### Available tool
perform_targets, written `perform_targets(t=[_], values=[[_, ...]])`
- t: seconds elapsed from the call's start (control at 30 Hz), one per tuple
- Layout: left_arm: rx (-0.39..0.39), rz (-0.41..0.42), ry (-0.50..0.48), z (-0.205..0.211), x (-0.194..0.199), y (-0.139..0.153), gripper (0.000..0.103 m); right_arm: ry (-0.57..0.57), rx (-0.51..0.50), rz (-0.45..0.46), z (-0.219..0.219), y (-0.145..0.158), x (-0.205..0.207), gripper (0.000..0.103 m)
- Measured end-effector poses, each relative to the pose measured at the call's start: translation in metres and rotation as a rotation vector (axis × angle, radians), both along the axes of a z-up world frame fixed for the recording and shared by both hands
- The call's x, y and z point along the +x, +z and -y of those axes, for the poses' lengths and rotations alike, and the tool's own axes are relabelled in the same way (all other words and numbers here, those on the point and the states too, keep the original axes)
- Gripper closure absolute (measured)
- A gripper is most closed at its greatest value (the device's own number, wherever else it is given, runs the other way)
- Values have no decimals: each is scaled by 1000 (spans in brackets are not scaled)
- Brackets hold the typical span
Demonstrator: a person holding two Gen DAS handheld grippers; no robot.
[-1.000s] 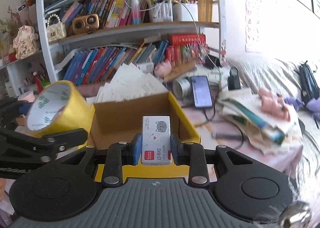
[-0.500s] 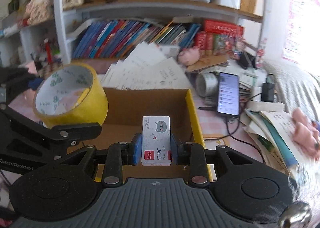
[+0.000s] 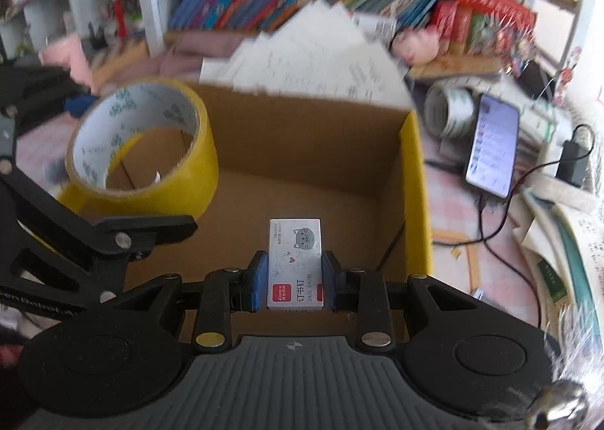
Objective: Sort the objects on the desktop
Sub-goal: 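Lower tape roll and card box into the yellow box, open both tools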
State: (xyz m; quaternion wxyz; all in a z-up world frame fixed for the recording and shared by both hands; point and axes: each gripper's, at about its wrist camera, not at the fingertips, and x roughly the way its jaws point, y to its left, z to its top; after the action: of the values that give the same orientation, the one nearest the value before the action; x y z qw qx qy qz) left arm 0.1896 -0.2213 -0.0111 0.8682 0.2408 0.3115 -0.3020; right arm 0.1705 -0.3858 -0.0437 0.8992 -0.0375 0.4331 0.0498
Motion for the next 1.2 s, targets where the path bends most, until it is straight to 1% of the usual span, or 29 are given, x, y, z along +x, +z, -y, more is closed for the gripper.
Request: perform_targets(t=[0.03, 0.1, 0.27, 0.47, 0.57, 0.67, 0.73, 0.87, 0.97, 1.2], values=[[9, -11, 1, 1, 2, -2, 11, 5, -6, -19, -1, -3, 1, 75], [28, -25, 7, 2, 5, -6, 11, 8, 13, -31, 1, -5, 2, 75], [22, -80, 40, -1, 10, -12, 11, 23, 28, -56, 1, -7, 5, 75], [25, -103, 63, -4, 7, -17, 10, 24, 45, -83, 2, -12, 6, 75], [19, -105, 74, -4, 4, -19, 10, 24, 43, -78, 1, -14, 5, 74], [15, -85, 85, -4, 0, -17, 10, 27, 47, -52, 0, -12, 2, 66], [-2, -63, 90, -6, -3, -14, 10, 26, 54, -26, 0, -9, -1, 60], [-65, 11, 83, -9, -14, 1, 8, -1, 75, 36, 3, 1, -6, 60], [-115, 60, 84, -13, -20, 14, 7, -41, 93, 94, 5, 12, -13, 56], [-206, 106, 117, -34, -29, 37, 6, -142, 124, 199, 3, 37, -32, 55]])
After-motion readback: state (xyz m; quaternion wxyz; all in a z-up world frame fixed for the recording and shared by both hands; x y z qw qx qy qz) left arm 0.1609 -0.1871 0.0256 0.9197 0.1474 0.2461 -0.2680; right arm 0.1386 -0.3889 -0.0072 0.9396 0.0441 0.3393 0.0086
